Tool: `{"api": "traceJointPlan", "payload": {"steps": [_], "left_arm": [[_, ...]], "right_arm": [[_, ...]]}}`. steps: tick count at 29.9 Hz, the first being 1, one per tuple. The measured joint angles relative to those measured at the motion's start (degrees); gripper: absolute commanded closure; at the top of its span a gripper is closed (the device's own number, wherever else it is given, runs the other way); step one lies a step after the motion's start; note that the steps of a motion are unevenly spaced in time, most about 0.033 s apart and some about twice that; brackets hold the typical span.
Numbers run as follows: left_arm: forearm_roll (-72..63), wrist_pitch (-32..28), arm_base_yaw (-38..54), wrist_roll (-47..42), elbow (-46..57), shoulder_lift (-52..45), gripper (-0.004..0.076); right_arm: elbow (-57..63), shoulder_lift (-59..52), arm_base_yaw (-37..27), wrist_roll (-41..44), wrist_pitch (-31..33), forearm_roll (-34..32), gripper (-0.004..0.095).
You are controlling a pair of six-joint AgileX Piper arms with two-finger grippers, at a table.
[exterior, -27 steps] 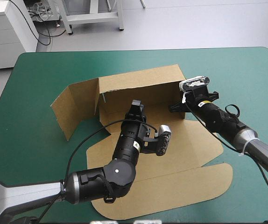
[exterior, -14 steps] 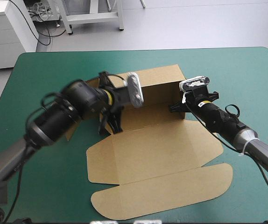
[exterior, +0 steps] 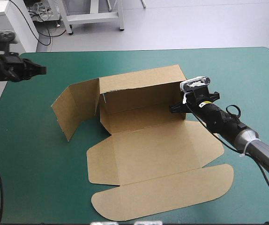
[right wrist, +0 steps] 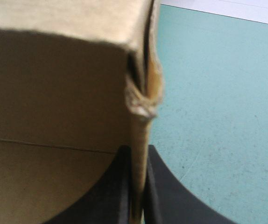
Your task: Fold the box
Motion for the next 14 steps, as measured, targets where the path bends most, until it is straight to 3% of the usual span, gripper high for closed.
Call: {"api": "traceJointPlan", "payload": {"steps": [8, 14], "left_arm": [[-19.62, -4.40, 21.75, 2.78, 23.51, 0.00, 0.0732], [-28.93, -9.40, 25.33, 8.65, 38.51, 0.00, 0.0732]], "right_arm": [[-0.04, 0.00, 0.00, 0.00, 0.00, -0.18, 0.0929], [-0.04, 0.00, 0.00, 0.00, 0.00, -0.17, 0.0928]]}}
